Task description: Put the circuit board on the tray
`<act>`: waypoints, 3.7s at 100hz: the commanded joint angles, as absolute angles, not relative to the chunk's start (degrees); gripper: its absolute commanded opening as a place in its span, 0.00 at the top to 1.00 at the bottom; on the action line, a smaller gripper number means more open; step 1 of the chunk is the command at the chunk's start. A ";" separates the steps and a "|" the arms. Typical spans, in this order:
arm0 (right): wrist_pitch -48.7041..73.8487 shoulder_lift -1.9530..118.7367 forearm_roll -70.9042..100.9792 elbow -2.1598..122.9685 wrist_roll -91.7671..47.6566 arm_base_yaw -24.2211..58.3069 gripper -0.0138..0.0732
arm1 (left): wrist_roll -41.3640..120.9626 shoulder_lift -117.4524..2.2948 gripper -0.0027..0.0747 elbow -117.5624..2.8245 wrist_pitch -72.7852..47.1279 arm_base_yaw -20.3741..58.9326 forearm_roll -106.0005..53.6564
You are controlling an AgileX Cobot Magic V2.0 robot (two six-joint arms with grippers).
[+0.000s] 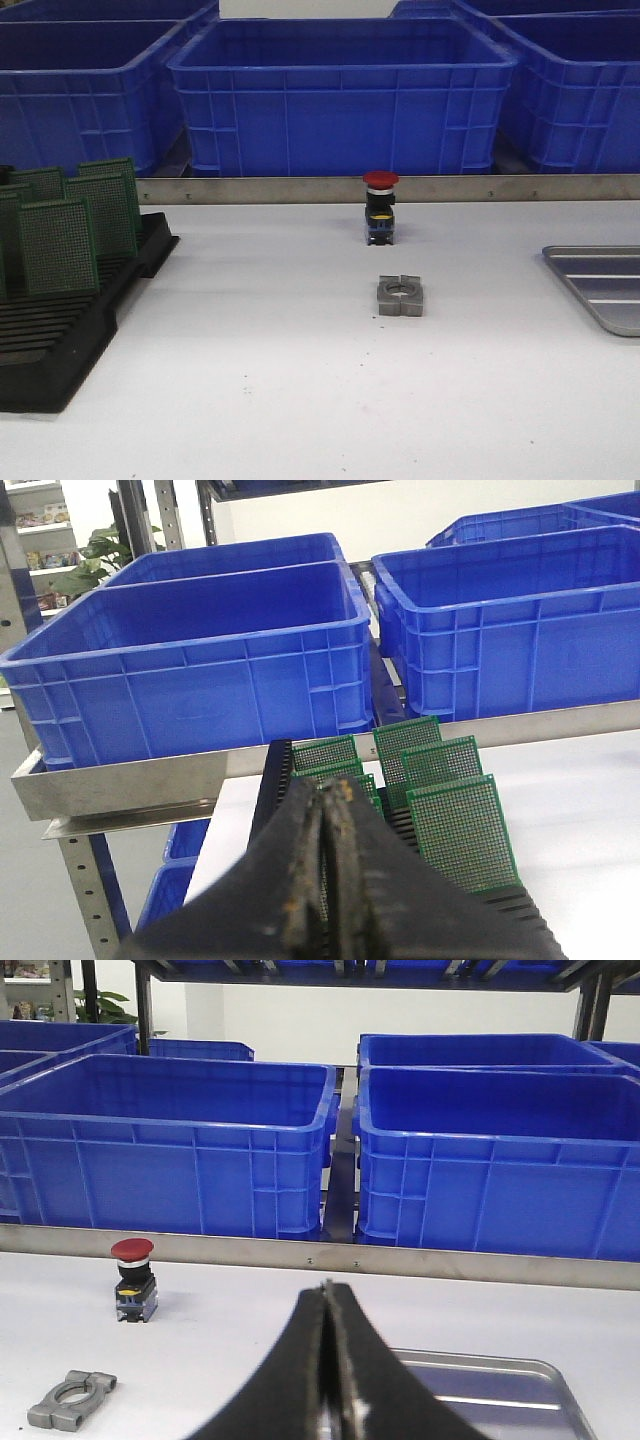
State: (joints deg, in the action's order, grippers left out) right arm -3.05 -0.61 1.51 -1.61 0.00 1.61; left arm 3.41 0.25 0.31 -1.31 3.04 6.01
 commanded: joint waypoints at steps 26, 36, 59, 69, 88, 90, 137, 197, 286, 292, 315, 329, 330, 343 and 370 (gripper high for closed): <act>-7.93 -1.58 1.21 -1.92 0.00 1.49 0.92 | 2.71 2.09 0.99 -1.09 0.74 2.95 2.67; -7.93 -1.58 1.21 -1.92 0.00 1.49 0.92 | 2.71 1.96 0.99 -5.20 -4.19 2.95 1.46; -7.93 -1.58 1.21 -1.92 0.00 1.49 0.92 | 2.71 -4.57 0.99 -19.67 -17.70 2.95 -0.34; -7.93 -1.58 1.21 -1.92 0.00 1.49 0.92 | 2.71 -10.42 0.99 -27.61 -25.88 2.95 0.37; -7.93 -1.58 1.21 -1.92 0.00 1.49 0.92 | 5.25 -24.99 0.99 -43.07 -42.08 2.95 1.09; -7.93 -1.58 1.21 -1.92 0.00 1.49 0.92 | 5.35 -26.07 0.99 -44.06 -43.80 2.95 1.09; -7.93 -1.58 1.21 -1.92 0.00 1.49 0.92 | 7.28 -44.37 0.99 -53.22 -49.44 2.95 1.59; -7.93 -1.58 1.21 -1.92 0.00 1.49 0.92 | 10.60 -45.96 0.20 -53.75 -46.04 2.95 -0.61; -7.93 -1.58 1.21 -1.92 0.00 1.49 0.92 | 83.54 -91.89 0.20 -77.09 -63.14 2.95 -17.83; -7.93 -1.58 1.21 -1.92 0.00 1.49 0.92 | 84.61 -93.58 0.20 -77.09 -62.43 2.95 -17.89; -7.93 -1.58 1.21 -1.92 0.00 1.49 0.92 | 84.85 -97.63 0.20 -77.09 -56.84 2.95 -18.34; -7.93 -1.58 1.21 -1.92 0.00 1.49 0.92 | 86.94 -98.53 0.20 -77.09 -54.94 2.95 -18.89; -7.93 -1.58 1.21 -1.92 0.00 1.49 0.92 | 87.29 -98.57 0.20 -77.09 -54.96 2.95 -19.18; -7.93 -1.58 1.21 -1.92 0.00 1.49 0.92 | 88.89 -98.80 0.20 -77.09 -54.57 2.95 -21.44; -7.93 -1.58 1.21 -1.92 0.00 1.49 0.92 | 88.89 -101.65 0.20 -77.09 -56.44 2.95 -22.93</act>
State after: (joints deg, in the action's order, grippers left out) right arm -3.14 -0.61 1.51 -1.61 0.00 1.61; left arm 88.89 -103.23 -75.44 -56.28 3.01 -20.64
